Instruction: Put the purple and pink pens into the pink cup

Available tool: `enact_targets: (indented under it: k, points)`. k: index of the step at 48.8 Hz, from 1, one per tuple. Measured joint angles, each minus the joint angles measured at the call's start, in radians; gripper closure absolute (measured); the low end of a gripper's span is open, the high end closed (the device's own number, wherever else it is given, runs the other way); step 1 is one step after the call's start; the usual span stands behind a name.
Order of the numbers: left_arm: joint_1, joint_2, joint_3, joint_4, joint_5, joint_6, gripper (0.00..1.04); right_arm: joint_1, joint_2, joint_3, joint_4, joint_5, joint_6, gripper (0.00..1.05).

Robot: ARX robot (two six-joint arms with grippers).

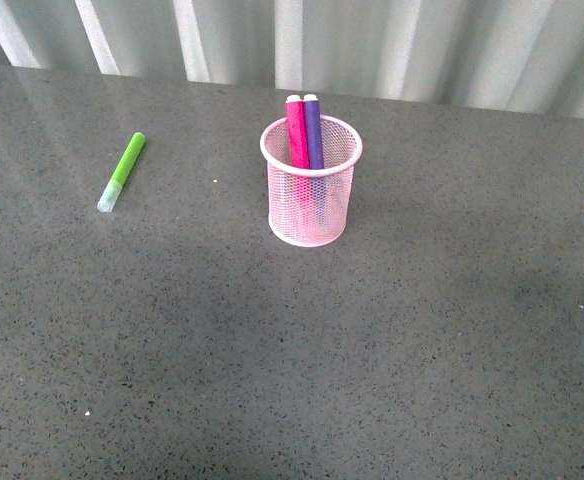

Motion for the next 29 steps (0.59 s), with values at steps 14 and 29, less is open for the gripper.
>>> enact_targets:
  k: [14, 29]
  points:
    - [0.000, 0.000, 0.000, 0.000, 0.000, 0.000, 0.07, 0.000, -0.119, -0.026, -0.065, 0.000, 0.000, 1.01]
    - [0.000, 0.000, 0.000, 0.000, 0.000, 0.000, 0.07, 0.000, -0.245, -0.027, -0.186, 0.000, 0.000, 1.01]
